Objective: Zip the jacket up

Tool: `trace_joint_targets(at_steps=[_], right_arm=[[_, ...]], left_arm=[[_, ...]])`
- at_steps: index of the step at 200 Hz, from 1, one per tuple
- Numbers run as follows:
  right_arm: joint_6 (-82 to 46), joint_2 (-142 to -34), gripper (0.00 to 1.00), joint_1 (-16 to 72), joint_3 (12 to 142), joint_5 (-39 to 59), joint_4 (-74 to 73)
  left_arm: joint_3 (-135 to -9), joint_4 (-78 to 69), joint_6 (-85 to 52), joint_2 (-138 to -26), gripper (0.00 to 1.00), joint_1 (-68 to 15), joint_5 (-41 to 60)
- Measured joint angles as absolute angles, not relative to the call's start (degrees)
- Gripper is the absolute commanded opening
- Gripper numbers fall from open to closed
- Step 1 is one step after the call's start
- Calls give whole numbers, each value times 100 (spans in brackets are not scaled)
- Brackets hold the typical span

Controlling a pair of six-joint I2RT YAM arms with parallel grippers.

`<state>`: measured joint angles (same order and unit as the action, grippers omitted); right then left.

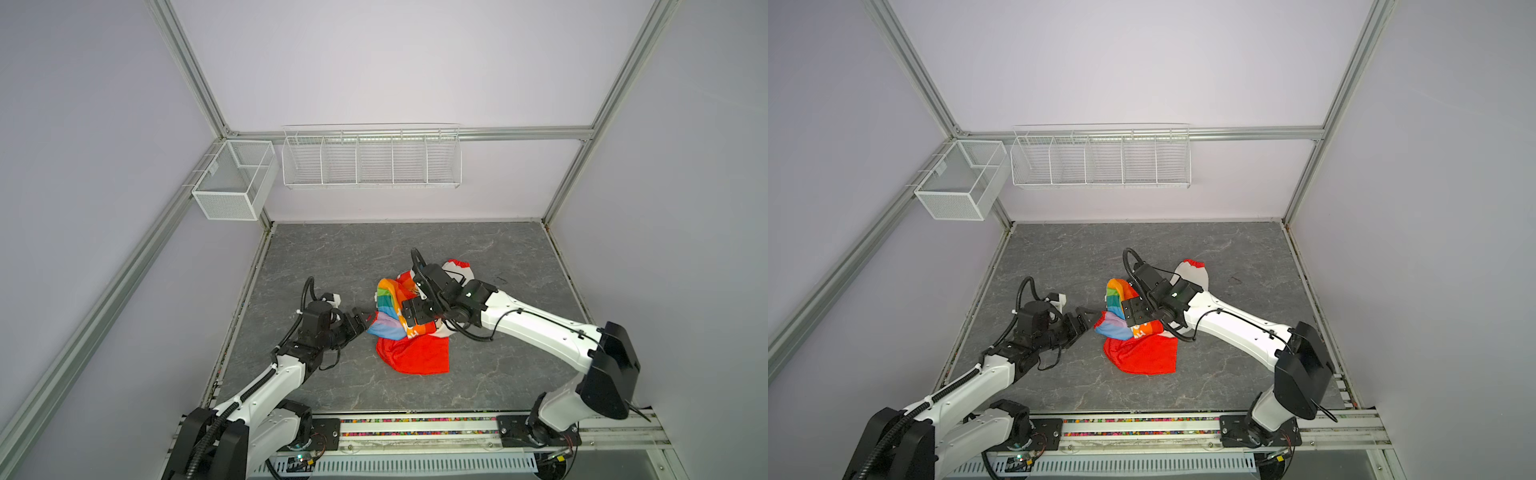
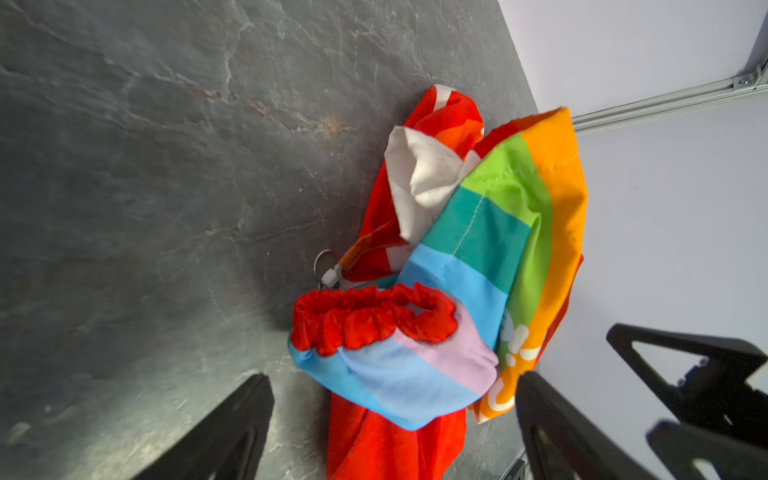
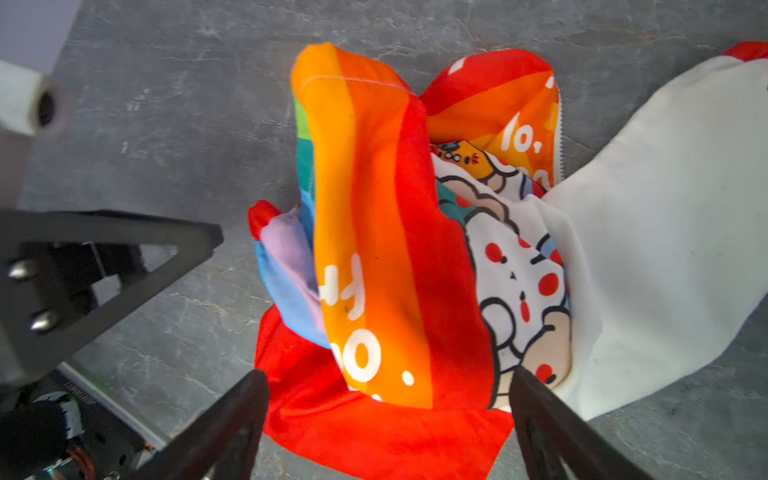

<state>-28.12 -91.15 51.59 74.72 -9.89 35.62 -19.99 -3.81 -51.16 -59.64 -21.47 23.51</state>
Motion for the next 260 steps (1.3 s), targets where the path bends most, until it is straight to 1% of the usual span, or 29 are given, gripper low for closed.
trace_joint_targets(at_steps=[28,46,70,84,91,108,132,165,180,203,225,260], right_arm=[[-2703,-9568,94,5100,7725,-978,3601],[-2648,-9824,92,5098,7865,-937,3618],[-2580,-10090,82,5087,8029,-893,3616],[-2532,-10204,74,5072,8103,-882,3616],[-2523,-10232,70,5061,8114,-873,3616],[-2556,-10267,60,5039,8128,-845,3616],[-2495,-10296,44,4995,8143,-805,3618],[-2486,-10298,21,4908,8145,-777,3618],[-2526,-10296,15,4825,8145,-731,3616],[-2532,-10276,10,4665,8143,-622,3616],[-2523,-10156,6,4530,8143,-517,3621],[-2523,-9692,6,4346,8143,-414,3656]], left_arm=[[-1894,-611,-5251,-6062,94,-2261,2333],[-1887,-805,-5323,-6160,94,-2274,2314],[-1892,-1059,-5393,-6392,94,-2290,2309],[-1933,-1179,-5424,-6624,93,-2290,2327],[-1984,-1194,-5428,-6744,91,-2290,2346],[-2182,-1240,-5433,-7096,84,-2296,2418],[-2303,-1529,-5542,-7478,56,-2318,2523],[-2366,-1632,-5568,-7609,31,-2338,2609],[-2471,-1518,-5509,-7577,18,-2340,2622],[-2657,-1286,-5374,-7424,0,-2344,2615],[-2829,-967,-5299,-7201,0,-2344,2571],[-3037,-552,-5157,-6945,0,-2344,2532]])
